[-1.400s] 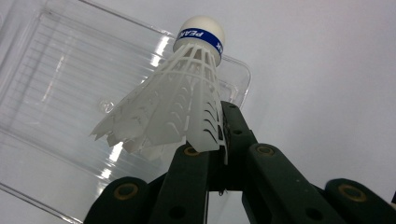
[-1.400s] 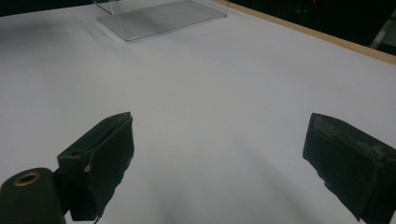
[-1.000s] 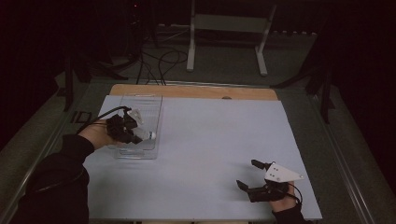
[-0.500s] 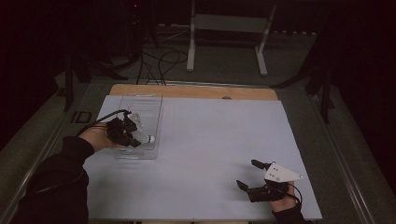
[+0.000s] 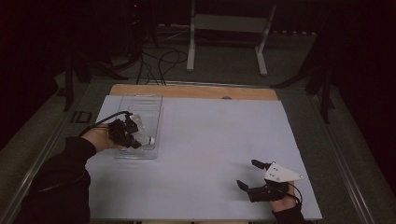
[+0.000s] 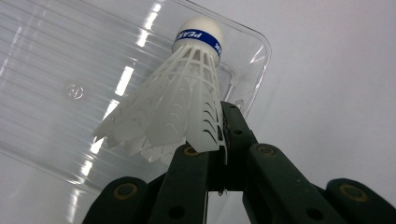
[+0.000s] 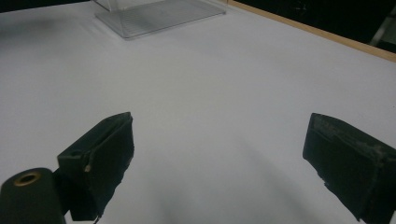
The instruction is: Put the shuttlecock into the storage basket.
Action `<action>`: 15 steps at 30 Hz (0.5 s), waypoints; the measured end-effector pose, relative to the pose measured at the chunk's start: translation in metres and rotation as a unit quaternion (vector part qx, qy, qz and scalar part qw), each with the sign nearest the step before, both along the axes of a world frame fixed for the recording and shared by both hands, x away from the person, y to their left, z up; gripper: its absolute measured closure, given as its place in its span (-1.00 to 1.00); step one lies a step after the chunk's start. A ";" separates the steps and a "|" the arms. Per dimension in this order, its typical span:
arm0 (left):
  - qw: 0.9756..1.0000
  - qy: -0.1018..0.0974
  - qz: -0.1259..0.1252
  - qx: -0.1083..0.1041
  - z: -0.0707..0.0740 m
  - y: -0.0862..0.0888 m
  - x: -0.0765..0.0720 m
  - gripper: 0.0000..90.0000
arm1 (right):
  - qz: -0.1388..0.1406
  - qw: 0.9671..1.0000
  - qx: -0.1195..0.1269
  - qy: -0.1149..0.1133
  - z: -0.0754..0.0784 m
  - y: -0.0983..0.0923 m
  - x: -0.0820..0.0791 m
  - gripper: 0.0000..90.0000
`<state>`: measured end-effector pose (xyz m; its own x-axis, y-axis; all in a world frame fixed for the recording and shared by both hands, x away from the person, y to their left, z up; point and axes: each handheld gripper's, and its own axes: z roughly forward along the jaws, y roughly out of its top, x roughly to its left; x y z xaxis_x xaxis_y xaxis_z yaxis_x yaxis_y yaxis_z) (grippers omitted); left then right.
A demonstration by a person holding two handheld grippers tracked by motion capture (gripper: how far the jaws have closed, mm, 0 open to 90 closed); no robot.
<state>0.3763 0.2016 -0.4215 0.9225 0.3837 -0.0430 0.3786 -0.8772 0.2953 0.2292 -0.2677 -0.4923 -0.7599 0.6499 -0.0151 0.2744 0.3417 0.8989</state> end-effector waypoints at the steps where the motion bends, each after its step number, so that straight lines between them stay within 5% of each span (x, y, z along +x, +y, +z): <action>1: 1.000 0.002 0.004 -0.001 0.000 0.000 0.001 0.99 | 0.000 1.000 0.000 0.000 0.000 0.000 0.000 -0.80; 8: 1.000 0.007 0.028 -0.004 -0.003 -0.004 0.005 0.82 | -0.001 1.000 -0.002 0.001 0.000 0.000 0.000 -0.80; 15: 0.996 -0.020 0.087 -0.008 0.002 -0.004 0.008 0.00 | -0.003 1.000 -0.002 0.000 0.000 0.000 0.000 -0.80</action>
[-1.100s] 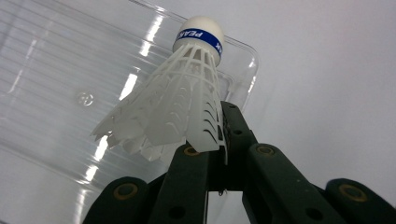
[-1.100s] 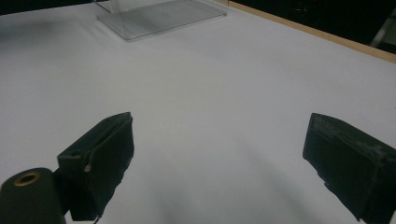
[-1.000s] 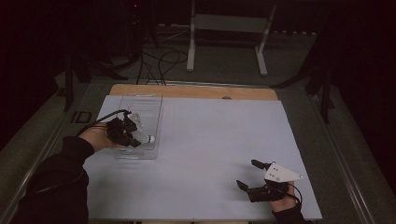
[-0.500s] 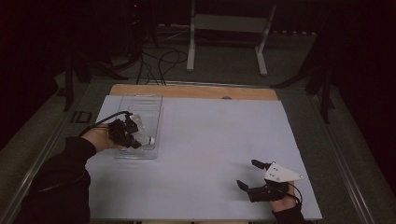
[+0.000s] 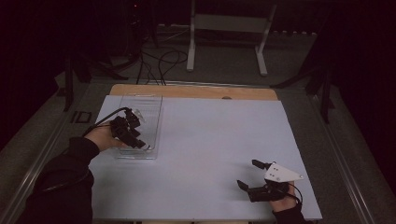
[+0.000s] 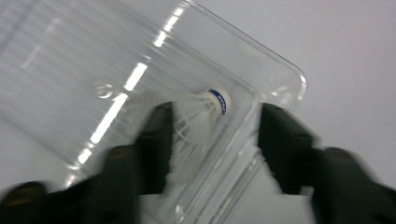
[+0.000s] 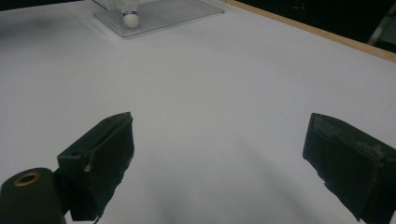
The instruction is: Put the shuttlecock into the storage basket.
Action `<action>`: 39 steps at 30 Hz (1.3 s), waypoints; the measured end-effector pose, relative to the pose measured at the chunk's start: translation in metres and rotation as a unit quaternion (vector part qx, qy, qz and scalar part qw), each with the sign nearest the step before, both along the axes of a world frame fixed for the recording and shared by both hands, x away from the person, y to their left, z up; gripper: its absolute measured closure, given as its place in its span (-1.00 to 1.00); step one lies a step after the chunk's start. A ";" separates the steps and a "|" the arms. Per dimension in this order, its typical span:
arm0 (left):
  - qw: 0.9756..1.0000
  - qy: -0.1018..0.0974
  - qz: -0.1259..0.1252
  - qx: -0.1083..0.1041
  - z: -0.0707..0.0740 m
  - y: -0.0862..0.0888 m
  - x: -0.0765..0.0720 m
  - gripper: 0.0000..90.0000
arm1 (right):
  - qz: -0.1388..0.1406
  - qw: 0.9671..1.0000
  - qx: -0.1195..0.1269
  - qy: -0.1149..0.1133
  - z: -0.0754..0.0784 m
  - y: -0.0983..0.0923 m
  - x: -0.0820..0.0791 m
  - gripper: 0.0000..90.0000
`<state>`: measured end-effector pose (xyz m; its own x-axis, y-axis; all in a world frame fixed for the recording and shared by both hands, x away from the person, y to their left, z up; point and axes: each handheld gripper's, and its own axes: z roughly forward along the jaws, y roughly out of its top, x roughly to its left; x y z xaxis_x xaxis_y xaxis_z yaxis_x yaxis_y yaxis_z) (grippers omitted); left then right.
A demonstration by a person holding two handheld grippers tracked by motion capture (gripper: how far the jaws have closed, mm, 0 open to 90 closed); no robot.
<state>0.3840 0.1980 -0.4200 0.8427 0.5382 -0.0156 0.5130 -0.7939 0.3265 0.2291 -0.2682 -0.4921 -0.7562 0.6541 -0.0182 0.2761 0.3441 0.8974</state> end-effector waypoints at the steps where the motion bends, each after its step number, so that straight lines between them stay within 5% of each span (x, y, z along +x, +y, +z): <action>1: 1.000 -0.003 0.003 -0.001 0.001 0.000 0.000 -0.03 | 0.000 1.000 0.000 0.001 0.000 0.000 0.000 -0.80; 9: 0.999 -0.013 0.043 -0.019 0.008 -0.001 0.000 -0.49 | 0.000 1.000 -0.001 0.001 0.000 0.000 0.000 -0.80; 19: 0.999 -0.004 0.028 -0.042 0.012 -0.009 -0.005 -0.95 | 0.000 1.000 -0.002 0.000 0.000 0.000 0.000 -0.80; 39: 0.995 -0.020 0.027 -0.091 0.020 -0.029 -0.013 -1.00 | 0.000 1.000 -0.001 0.000 0.000 0.000 0.000 -0.80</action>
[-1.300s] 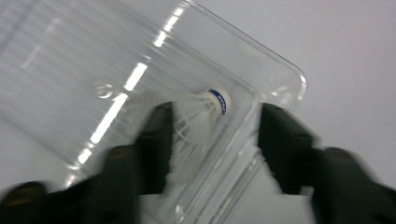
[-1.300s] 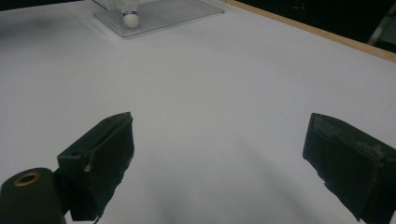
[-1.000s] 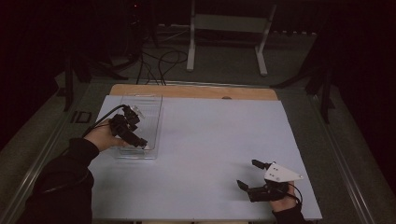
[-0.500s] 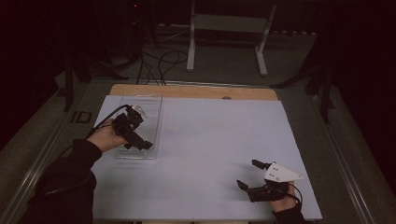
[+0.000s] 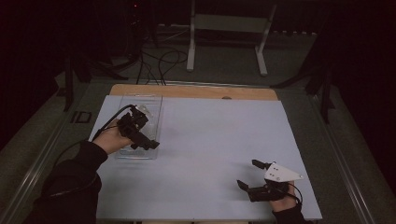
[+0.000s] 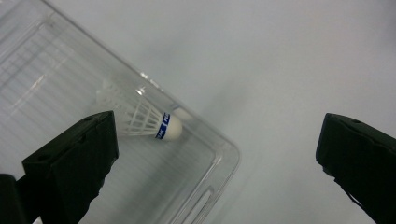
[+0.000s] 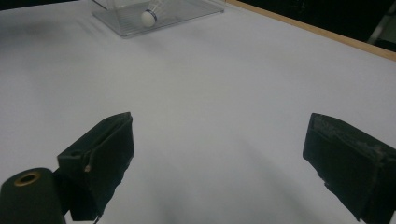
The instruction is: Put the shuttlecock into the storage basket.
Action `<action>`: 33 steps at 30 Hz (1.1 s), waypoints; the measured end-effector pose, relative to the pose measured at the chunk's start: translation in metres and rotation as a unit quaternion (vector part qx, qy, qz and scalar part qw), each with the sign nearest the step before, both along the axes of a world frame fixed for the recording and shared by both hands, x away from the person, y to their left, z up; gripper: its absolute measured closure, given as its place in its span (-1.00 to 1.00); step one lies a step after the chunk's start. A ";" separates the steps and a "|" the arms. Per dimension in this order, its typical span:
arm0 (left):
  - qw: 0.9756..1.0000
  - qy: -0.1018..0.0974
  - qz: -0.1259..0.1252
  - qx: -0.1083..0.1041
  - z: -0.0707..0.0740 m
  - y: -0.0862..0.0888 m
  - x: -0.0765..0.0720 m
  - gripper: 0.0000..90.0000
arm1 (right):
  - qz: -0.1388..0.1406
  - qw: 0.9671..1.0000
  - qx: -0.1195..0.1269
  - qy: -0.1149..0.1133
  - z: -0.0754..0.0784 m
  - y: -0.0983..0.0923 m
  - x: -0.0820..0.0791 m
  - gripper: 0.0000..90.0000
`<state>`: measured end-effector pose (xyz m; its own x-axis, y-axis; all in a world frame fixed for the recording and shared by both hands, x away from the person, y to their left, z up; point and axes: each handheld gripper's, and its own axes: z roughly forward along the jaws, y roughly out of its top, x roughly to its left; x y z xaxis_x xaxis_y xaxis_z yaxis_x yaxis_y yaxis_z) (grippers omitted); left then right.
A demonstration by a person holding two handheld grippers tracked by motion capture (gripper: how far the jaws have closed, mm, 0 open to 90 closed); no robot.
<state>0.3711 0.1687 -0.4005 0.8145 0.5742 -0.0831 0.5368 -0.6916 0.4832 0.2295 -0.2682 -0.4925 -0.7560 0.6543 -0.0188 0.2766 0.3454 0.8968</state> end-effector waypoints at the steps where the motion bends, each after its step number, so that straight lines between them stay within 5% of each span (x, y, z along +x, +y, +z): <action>1: 1.000 0.000 -0.002 -0.004 0.001 -0.001 -0.001 -1.00 | 0.001 1.000 0.000 0.000 0.000 0.000 0.000 -0.80; 10: 1.000 -0.015 -0.022 -0.017 0.006 -0.015 -0.008 -1.00 | -0.001 1.000 0.003 0.002 0.000 0.000 0.000 -0.80; 21: 0.998 -0.008 -0.054 -0.026 -0.003 -0.035 -0.015 -1.00 | -0.001 1.000 0.003 0.003 0.000 -0.001 0.000 -0.80; 33: 0.994 -0.018 -0.095 -0.052 -0.016 -0.059 -0.028 -1.00 | 0.000 1.000 0.003 0.003 0.000 -0.001 0.000 -0.80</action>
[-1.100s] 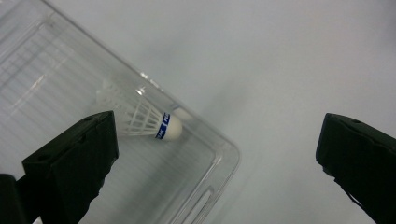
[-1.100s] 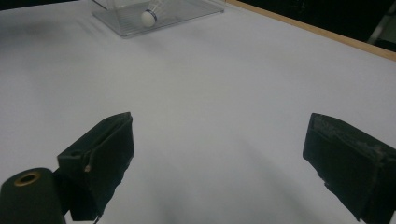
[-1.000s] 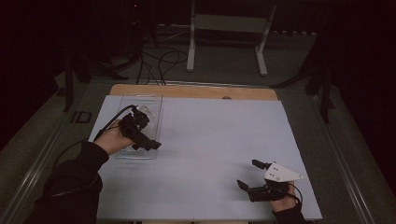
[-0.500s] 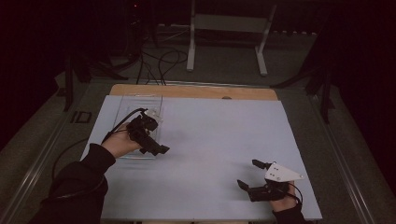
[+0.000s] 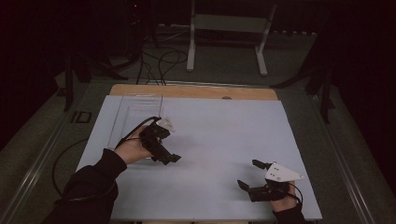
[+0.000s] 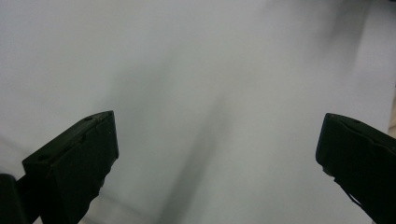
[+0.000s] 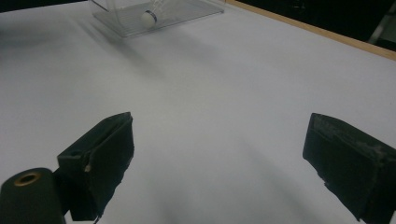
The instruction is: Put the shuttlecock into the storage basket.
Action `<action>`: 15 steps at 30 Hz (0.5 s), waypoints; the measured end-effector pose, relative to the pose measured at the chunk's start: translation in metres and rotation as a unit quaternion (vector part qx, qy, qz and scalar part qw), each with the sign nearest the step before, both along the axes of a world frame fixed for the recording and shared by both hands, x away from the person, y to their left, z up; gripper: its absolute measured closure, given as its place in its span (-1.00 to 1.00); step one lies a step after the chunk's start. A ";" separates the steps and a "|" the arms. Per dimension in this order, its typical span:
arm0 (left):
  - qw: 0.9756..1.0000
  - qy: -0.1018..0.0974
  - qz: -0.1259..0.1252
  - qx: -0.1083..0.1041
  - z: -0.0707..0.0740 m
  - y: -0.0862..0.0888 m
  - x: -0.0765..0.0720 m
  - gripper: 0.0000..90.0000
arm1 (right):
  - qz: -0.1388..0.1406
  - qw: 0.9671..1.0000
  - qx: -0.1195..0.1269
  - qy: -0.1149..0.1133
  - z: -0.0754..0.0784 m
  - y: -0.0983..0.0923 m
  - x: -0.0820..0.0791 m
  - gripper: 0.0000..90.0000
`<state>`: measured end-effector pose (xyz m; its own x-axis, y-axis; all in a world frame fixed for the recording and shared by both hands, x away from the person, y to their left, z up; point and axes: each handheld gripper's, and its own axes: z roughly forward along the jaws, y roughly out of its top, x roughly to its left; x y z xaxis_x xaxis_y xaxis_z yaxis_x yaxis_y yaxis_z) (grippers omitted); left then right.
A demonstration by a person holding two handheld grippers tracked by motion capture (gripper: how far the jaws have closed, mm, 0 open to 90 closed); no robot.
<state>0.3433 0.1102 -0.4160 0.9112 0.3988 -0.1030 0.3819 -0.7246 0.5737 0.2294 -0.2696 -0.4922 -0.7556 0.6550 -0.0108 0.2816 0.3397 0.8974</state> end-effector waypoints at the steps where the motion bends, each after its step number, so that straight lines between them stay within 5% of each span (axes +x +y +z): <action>1: 1.000 0.000 -0.006 -0.003 0.000 -0.001 -0.001 -1.00 | 0.000 1.000 0.001 -0.001 0.000 0.000 0.000 -0.81; 15: 0.999 -0.003 -0.038 -0.026 -0.018 -0.007 -0.018 -1.00 | -0.001 1.000 -0.008 -0.005 0.000 0.001 0.000 -0.80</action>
<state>0.3251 0.1028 -0.4338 0.9395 0.3219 -0.1171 0.3234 -0.7208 0.6131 0.2294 -0.2690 -0.4923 -0.7543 0.6559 -0.0276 0.2741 0.3528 0.8946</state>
